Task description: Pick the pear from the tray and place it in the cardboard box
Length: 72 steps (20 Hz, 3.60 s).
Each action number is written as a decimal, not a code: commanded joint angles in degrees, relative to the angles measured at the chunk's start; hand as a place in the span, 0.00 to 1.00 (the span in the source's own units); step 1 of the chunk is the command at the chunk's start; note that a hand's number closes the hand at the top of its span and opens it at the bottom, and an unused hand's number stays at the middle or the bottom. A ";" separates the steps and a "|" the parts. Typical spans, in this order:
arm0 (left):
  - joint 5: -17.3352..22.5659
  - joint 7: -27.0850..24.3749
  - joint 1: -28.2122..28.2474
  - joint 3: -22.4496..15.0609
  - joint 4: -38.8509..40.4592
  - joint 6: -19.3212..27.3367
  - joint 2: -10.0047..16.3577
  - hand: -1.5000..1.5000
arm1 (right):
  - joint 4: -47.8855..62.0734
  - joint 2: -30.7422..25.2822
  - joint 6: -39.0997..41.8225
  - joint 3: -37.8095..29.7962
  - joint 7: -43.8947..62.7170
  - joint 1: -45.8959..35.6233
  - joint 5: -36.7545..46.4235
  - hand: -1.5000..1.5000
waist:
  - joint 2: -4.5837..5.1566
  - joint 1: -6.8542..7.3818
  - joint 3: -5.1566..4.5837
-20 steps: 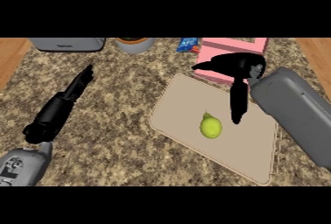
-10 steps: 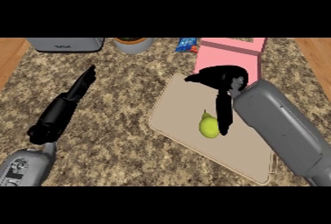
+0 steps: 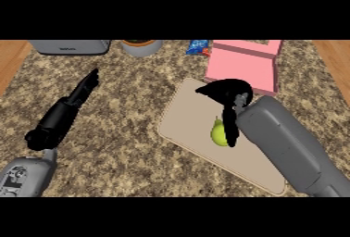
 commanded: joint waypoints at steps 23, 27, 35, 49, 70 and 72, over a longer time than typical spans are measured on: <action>-3.21 -2.47 2.18 6.81 -1.04 -6.75 -2.08 0.50 | 12.45 3.61 -3.80 -2.96 -15.92 5.65 22.97 0.00 | 0.05 0.23 0.01; -7.43 1.84 -1.17 3.30 -0.35 -2.40 -7.95 0.50 | 12.27 5.33 -3.90 -4.22 -15.33 6.75 25.22 0.00 | 0.04 -0.17 0.01; -7.11 1.52 1.41 5.52 -3.10 -5.13 -7.17 0.50 | 16.69 5.29 -5.67 -4.32 -24.59 8.54 29.64 1.00 | 0.03 0.10 0.02; -6.88 2.30 -2.58 6.00 -1.46 -6.01 -7.66 0.50 | 12.88 13.08 -25.07 1.09 -41.82 5.51 34.46 1.00 | 0.25 0.70 0.07; -7.38 0.22 2.73 7.67 -2.46 -6.98 -6.59 0.50 | -13.11 13.45 -36.26 -15.57 -38.74 3.57 28.60 1.00 | -0.30 -1.04 0.00; -7.76 0.14 1.02 7.10 -1.66 -6.59 -7.39 0.50 | -12.80 16.16 -37.38 -18.32 -34.63 3.79 27.14 1.00 | -0.19 -1.01 0.00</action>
